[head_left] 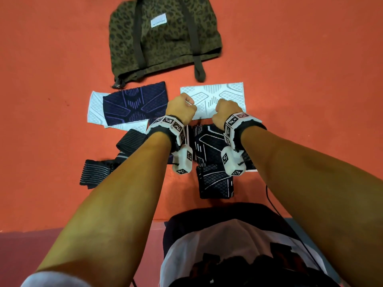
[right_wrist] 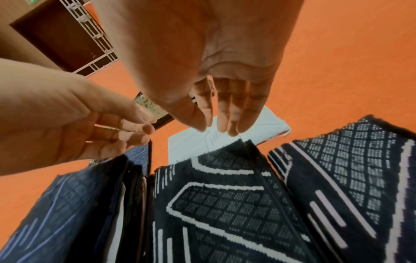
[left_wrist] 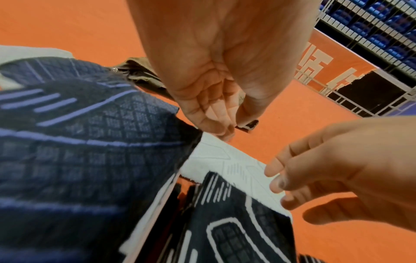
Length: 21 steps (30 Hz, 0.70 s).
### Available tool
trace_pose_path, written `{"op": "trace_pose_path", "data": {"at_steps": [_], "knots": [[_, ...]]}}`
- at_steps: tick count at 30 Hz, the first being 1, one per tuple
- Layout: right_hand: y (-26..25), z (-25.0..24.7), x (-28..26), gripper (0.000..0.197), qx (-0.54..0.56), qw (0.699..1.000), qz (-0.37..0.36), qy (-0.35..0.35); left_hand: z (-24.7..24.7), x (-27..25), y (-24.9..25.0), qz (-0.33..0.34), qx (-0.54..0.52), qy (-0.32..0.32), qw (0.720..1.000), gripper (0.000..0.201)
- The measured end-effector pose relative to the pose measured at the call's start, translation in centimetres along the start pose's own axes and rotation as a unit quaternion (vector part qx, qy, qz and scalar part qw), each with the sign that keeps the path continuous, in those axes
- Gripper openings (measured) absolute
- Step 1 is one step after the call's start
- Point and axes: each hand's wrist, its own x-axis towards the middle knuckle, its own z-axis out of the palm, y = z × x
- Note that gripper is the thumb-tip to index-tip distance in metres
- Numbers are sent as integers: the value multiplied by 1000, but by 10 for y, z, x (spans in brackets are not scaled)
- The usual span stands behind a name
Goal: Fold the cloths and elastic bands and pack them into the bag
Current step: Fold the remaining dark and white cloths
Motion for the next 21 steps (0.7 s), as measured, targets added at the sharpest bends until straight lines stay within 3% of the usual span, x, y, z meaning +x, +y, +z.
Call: {"op": "trace_pose_path", "data": {"at_steps": [6, 14, 18, 21], "knots": [[-1, -2, 33, 42, -7, 999, 28, -35, 7, 32, -4, -21, 86, -55, 995, 14], [8, -4, 66, 43, -31, 994, 71, -77, 13, 69, -7, -62, 131, -74, 987, 11], [13, -1, 75, 44, -19, 993, 100, -55, 17, 82, -5, -90, 139, -76, 983, 15], [18, -1, 81, 43, -2, 994, 100, -32, 19, 87, -6, -117, 154, -80, 978, 31]]}}
